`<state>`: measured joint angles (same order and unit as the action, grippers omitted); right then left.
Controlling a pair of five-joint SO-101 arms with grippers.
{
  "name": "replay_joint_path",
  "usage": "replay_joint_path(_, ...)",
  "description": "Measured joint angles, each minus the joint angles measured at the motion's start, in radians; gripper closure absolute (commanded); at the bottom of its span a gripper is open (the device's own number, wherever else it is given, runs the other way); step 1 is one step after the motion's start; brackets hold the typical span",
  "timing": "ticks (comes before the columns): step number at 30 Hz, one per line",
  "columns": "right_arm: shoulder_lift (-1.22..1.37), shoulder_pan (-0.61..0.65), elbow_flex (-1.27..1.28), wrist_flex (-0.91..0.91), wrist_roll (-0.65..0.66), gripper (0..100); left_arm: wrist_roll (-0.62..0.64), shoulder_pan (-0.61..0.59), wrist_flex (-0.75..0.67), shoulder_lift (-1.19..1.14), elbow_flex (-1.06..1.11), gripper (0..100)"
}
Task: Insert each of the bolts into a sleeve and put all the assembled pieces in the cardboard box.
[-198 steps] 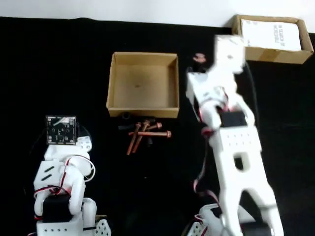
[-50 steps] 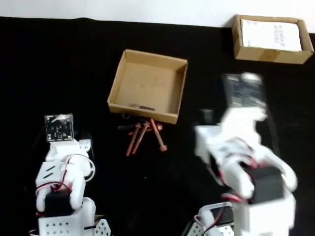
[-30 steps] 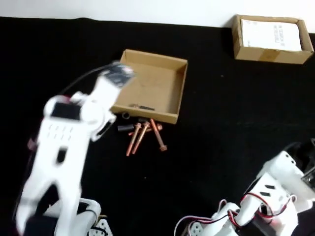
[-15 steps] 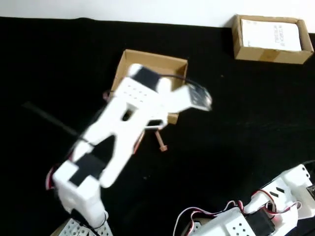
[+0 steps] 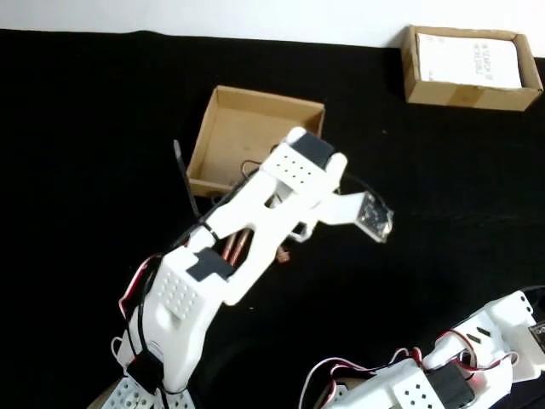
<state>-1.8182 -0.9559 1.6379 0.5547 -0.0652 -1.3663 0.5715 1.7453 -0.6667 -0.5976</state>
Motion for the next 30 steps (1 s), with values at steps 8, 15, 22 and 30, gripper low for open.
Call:
replay_joint_path(8,0.000,0.000,0.000,0.000,0.052,99.1,-0.084,-0.038,0.000,-0.038,-0.034,90)
replay_joint_path(15,0.000,0.009,0.000,0.000,0.058,99.1,-0.109,-0.064,0.000,-0.041,-0.034,84)
replay_joint_path(22,0.000,0.071,0.000,0.000,0.058,99.1,-0.117,-0.061,0.000,-0.041,-0.034,84)
replay_joint_path(30,0.000,0.091,0.000,0.000,0.058,99.1,-0.137,-0.061,-0.006,-0.126,-0.089,84)
